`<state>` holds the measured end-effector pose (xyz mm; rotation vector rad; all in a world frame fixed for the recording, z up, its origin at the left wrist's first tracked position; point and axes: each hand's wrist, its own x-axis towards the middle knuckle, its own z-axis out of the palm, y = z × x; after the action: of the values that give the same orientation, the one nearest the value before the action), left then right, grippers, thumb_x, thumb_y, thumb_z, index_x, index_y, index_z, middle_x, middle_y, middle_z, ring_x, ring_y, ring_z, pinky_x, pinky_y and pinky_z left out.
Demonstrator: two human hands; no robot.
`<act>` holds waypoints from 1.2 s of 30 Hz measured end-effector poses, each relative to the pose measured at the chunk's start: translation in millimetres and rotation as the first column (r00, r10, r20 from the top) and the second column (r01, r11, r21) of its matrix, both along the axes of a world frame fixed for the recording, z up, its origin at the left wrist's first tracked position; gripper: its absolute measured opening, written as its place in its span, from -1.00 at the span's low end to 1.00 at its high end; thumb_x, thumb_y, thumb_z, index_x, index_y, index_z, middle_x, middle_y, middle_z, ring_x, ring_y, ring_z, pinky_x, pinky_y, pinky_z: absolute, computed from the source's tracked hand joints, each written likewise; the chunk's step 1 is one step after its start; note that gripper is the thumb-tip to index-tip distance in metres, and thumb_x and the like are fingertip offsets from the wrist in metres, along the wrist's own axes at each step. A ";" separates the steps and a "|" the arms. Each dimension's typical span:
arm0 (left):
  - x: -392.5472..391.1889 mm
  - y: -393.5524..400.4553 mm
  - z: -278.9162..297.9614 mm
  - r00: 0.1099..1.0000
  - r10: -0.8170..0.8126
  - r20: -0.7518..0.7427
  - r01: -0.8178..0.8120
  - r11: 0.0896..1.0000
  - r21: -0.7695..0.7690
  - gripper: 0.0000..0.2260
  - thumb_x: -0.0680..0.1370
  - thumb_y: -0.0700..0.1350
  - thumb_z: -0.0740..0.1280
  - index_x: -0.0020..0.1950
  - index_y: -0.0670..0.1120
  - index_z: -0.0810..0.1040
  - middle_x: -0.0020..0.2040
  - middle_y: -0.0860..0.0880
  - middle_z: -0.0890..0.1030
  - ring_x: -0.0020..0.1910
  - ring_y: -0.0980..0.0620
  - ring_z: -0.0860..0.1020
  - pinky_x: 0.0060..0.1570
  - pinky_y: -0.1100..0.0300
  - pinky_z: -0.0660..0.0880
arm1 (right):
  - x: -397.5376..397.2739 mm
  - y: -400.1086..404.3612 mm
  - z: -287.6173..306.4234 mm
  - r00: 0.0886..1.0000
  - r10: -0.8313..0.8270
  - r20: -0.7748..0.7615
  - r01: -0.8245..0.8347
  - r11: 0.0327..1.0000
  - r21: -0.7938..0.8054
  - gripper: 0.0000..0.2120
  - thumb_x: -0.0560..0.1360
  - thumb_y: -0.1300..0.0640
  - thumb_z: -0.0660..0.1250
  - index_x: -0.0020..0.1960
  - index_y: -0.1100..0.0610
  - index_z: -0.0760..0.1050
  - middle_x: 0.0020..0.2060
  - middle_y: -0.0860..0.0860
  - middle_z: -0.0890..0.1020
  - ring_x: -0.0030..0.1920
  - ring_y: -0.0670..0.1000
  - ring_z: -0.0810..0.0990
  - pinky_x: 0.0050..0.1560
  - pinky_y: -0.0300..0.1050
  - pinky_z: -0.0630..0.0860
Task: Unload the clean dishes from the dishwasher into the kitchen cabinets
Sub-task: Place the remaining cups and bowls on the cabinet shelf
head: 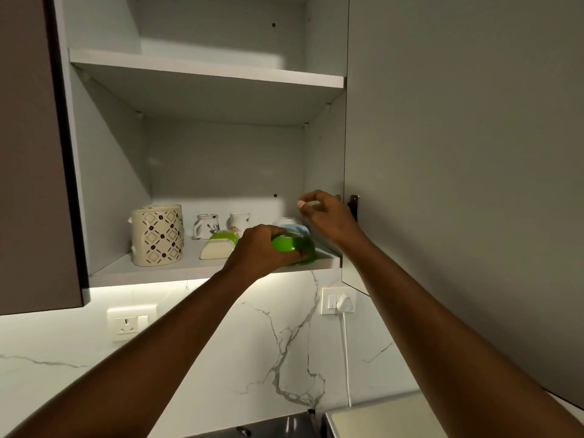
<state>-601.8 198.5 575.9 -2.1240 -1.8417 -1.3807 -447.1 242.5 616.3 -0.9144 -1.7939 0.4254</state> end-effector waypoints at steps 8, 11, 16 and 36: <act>-22.0 -3.6 3.9 0.998 0.066 -0.011 -0.066 0.998 0.009 -0.46 0.38 0.05 0.55 0.30 -0.12 0.56 0.17 -0.11 0.63 0.05 -0.03 0.57 0.01 0.18 0.48 | -8.2 14.6 -11.7 0.998 -0.021 0.066 0.023 0.999 -0.023 -0.81 0.57 0.07 0.35 0.16 0.07 0.59 0.12 0.09 0.66 0.12 0.07 0.61 0.18 0.00 0.54; -22.1 -2.9 4.9 0.997 0.070 -0.029 -0.070 0.998 -0.003 -0.50 0.41 0.05 0.53 0.27 -0.14 0.57 0.13 -0.13 0.65 -0.03 0.00 0.55 -0.01 0.17 0.48 | -14.5 16.3 -13.8 0.997 -0.004 0.079 0.006 1.000 -0.018 -0.79 0.58 0.08 0.36 0.18 0.09 0.58 0.12 0.08 0.65 0.06 -0.01 0.59 0.11 -0.09 0.51; -26.9 -2.0 6.0 0.993 0.077 -0.086 -0.080 0.996 -0.030 -0.47 0.41 0.08 0.51 0.29 -0.14 0.57 0.14 -0.13 0.65 0.08 -0.08 0.60 0.05 0.13 0.51 | -20.8 18.6 -15.4 0.995 0.009 0.100 -0.008 1.000 -0.017 -0.83 0.54 0.05 0.40 0.12 0.04 0.60 0.08 0.09 0.68 0.06 0.00 0.61 0.04 -0.17 0.45; -70.9 6.7 3.0 0.983 0.089 -0.160 -0.102 0.992 -0.074 -0.38 0.40 0.19 0.49 0.32 -0.15 0.54 0.16 -0.17 0.64 0.11 -0.10 0.59 0.00 0.16 0.46 | -58.8 29.4 -38.3 0.969 0.017 0.248 -0.024 0.999 0.024 -0.74 0.38 0.02 0.57 0.06 -0.06 0.65 -0.06 0.03 0.71 -0.07 -0.01 0.68 0.05 0.03 0.64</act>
<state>-672.7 205.2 578.9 -2.0816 -1.9413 -1.1037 -505.8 271.9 578.0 -0.9650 -2.0329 0.3093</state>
